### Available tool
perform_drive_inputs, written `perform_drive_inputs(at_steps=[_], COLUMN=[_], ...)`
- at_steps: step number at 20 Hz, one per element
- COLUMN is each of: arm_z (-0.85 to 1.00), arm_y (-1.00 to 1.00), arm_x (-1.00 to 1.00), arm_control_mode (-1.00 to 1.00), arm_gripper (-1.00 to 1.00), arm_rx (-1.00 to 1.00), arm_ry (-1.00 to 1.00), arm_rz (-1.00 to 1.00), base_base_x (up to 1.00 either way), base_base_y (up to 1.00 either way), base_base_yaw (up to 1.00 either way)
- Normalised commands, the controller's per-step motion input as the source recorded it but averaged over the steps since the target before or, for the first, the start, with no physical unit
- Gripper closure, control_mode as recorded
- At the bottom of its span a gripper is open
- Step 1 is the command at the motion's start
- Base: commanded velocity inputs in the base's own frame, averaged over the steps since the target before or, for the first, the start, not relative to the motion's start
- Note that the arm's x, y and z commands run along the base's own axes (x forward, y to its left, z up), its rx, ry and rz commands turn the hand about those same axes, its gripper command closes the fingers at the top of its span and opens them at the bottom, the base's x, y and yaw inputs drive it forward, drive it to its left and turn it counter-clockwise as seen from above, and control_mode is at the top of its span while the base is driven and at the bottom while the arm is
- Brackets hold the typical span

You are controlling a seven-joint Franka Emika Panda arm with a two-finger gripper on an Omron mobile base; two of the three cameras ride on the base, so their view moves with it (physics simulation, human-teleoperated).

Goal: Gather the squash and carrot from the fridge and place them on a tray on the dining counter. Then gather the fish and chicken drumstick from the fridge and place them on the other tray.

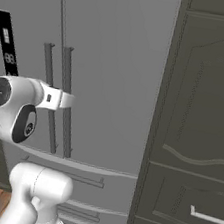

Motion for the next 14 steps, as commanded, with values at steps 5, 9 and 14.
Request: perform_drive_inputs(at_steps=[5, 9, 14], arm_z=[0.02, 0.04, 0.00], arm_y=[0.00, 0.01, 0.00], arm_x=[-0.07, -0.12, 0.00], arm_control_mode=[-1.00, -1.00, -1.00], arm_gripper=[-1.00, -1.00, -1.00], arm_rx=[0.00, 0.00, 0.00], arm_ry=[-0.13, -0.17, 0.00], arm_rz=[0.01, 0.01, 0.00], base_base_x=[0.00, 0.00, 0.00], base_base_y=[0.00, 0.00, 0.00], base_base_yaw=[0.00, 0.00, 0.00])
